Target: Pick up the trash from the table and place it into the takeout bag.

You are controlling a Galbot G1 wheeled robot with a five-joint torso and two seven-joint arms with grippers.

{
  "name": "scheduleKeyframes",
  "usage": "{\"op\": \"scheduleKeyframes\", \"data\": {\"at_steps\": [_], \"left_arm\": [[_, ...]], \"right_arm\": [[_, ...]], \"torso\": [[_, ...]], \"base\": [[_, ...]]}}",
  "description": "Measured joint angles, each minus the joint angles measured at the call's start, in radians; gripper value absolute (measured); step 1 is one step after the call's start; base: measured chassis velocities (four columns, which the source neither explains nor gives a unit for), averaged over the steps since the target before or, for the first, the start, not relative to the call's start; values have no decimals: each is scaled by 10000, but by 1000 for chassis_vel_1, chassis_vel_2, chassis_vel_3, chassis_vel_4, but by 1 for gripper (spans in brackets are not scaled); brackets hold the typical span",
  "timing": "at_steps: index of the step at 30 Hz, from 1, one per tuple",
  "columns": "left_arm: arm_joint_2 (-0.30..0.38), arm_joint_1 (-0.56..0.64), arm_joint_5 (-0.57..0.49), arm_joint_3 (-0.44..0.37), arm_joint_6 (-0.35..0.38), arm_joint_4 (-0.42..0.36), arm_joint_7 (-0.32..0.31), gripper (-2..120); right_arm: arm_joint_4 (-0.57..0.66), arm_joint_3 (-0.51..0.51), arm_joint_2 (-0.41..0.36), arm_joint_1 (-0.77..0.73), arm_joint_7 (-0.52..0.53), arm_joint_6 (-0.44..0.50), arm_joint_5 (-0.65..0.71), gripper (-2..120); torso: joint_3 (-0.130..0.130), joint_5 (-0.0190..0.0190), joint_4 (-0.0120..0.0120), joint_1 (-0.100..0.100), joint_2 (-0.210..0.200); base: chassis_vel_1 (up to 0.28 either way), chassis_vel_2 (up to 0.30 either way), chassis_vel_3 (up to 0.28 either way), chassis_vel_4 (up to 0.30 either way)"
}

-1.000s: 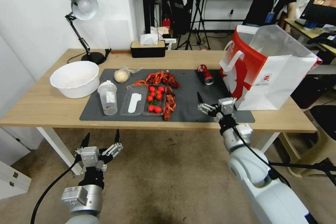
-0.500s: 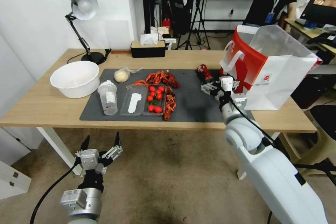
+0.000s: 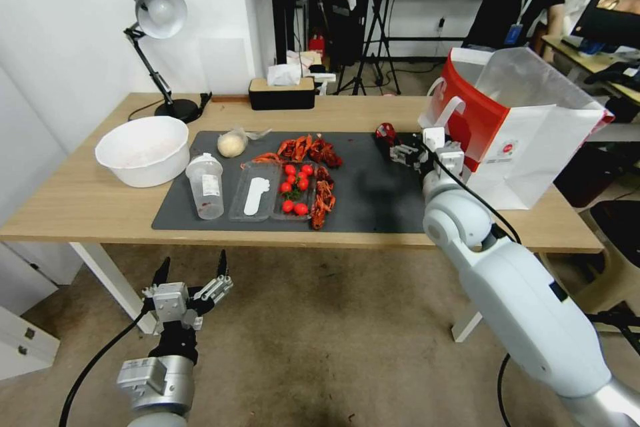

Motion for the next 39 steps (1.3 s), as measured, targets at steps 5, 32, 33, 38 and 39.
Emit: {"op": "scheduleKeyframes", "data": {"at_steps": [5, 32, 33, 38, 39], "left_arm": [[8, 3, -7, -23, 0, 7, -16, 100], [62, 62, -23, -44, -12, -36, -41, 100], [65, 81, -23, -50, -17, -51, -43, 100], [60, 96, -23, -50, -28, -56, -44, 100], [58, 102, -23, -51, -35, -57, -44, 100]], "right_arm": [[-241, -48, 85, 214, -19, -271, 13, 100], [-1433, -507, 215, 1344, -889, -1341, 285, 100], [-1528, -526, 272, 1386, -879, -1384, 339, 100], [-1682, -566, 358, 1465, -854, -1434, 372, 100], [-1742, -583, 382, 1489, -847, -1442, 376, 100]], "torso": [[0, 0, -1, 0, 0], [0, -1, 0, 0, 1], [0, 0, 0, 0, 1], [0, -1, 0, 0, 1], [-2, 0, 0, 0, 2]], "base": [[0, 0, 0, 0], [0, 0, 0, 0], [0, 0, 0, 0], [0, 0, 0, 0], [0, 0, 0, 0]]}}
